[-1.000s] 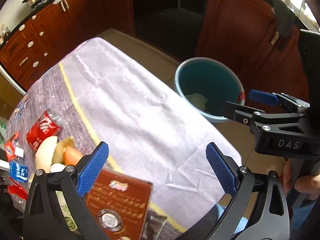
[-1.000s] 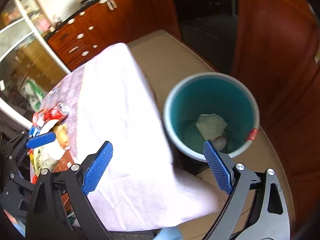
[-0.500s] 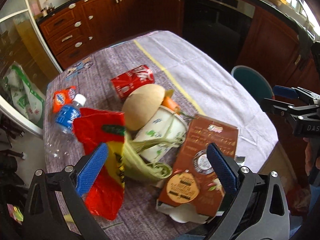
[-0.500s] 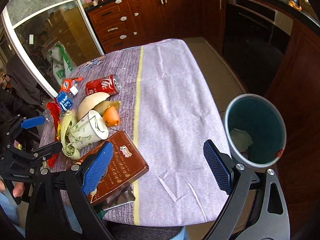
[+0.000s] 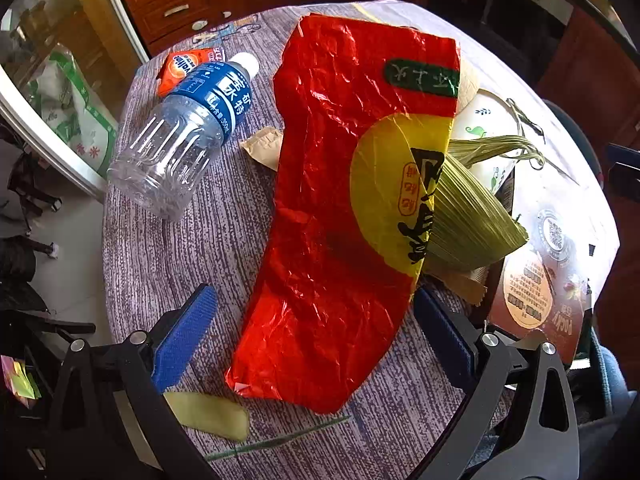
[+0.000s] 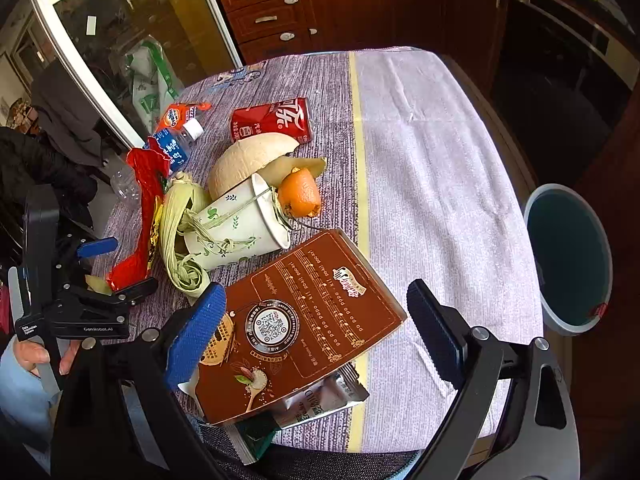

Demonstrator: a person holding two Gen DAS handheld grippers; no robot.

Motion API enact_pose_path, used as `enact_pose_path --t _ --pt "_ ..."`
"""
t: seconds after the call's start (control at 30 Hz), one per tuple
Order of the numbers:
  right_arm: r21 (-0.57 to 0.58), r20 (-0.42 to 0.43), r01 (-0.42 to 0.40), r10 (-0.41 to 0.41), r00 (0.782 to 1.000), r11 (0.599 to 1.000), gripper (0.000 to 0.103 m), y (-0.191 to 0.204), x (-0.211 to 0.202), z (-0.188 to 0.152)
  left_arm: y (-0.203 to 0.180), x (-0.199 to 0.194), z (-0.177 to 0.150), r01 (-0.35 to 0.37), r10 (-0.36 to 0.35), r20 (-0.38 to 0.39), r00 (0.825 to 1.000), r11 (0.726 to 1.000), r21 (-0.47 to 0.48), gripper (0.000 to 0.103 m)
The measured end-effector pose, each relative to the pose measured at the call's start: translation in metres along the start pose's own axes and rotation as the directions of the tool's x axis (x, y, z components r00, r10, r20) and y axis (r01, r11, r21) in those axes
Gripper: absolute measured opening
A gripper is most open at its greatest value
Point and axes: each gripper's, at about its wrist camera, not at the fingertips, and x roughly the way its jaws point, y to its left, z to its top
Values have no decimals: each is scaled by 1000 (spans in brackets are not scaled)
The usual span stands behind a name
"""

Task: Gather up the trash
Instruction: 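Grasp the red plastic bag with the left tool while the right tool grasps the corn cob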

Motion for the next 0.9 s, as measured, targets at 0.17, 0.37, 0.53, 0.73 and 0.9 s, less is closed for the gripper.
enact_pose_path --t 0.17,0.37,0.53,0.73,0.9 --pt "-8 -21 5 -5 1000 1000 88 9 7 3 2 15 7 22 -22 -18 1000 1000 14 99" --pt "-6 -39 17 -18 999 1000 88 14 11 7 13 19 7 113 -112 15 994 993 -34 74" --pt "-23 -47 17 -18 999 1000 88 26 13 12 20 3 0 138 -135 60 989 989 -45 38" --pt "-78 -30 -36 33 999 996 88 56 10 28 35 -12 -5 170 -162 86 983 982 -87 9" --pt "-192 -22 -80 77 997 978 88 97 17 47 52 -9 -10 231 -219 84 972 959 -164 13"
